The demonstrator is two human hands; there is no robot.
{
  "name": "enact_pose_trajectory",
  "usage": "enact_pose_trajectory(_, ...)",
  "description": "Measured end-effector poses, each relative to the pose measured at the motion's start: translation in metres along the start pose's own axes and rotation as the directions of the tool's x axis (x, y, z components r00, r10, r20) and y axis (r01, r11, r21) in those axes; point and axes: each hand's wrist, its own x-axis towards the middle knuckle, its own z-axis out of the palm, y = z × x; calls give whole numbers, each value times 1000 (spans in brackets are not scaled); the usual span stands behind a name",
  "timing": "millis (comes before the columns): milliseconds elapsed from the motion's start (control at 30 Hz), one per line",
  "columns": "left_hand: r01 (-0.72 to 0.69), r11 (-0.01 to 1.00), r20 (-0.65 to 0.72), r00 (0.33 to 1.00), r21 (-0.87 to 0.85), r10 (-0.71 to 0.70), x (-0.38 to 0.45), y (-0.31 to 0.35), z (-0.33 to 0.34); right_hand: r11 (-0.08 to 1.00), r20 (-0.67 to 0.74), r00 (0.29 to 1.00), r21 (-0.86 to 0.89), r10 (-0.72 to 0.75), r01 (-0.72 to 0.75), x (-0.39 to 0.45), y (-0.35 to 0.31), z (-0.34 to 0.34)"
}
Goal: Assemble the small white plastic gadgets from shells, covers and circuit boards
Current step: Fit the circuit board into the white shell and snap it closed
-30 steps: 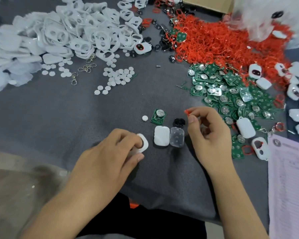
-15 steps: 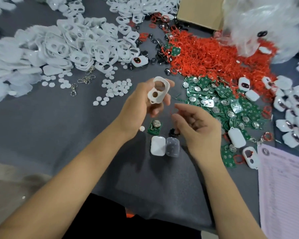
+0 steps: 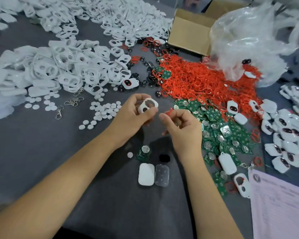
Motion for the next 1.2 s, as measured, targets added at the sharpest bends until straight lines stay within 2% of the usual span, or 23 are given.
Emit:
enact_pose_trajectory(200, -9, 997, 45, 999, 79, 6, -8, 9, 4, 986, -48, 996, -154, -74, 66, -2, -3, 1)
enact_pose_trajectory(400, -8, 994, 49, 999, 108, 2, -7, 7, 2, 965, 26, 988, -209, -153, 155, -2, -4, 1)
enact_pose_trajectory(533, -3, 998, 58, 998, 69, -1, -6, 5, 2, 987, 27, 991, -94, -129, 131, -3, -3, 3)
enact_pose_trajectory(700, -7, 999, 91, 996, 42, 3, -5, 3, 2, 998, -52, 998, -46, -43, 40, -2, -1, 1)
enact_pose_trajectory(1000, -23, 990, 104, 995, 141, 8, -5, 1, -2, 987, -64, 995, 150, 73, -63, 0, -5, 1)
enact_pose_trajectory(1200, -13, 992, 126, 992, 127, -3, -5, 1, -2, 991, -73, 993, -108, -89, 81, -4, -3, 3)
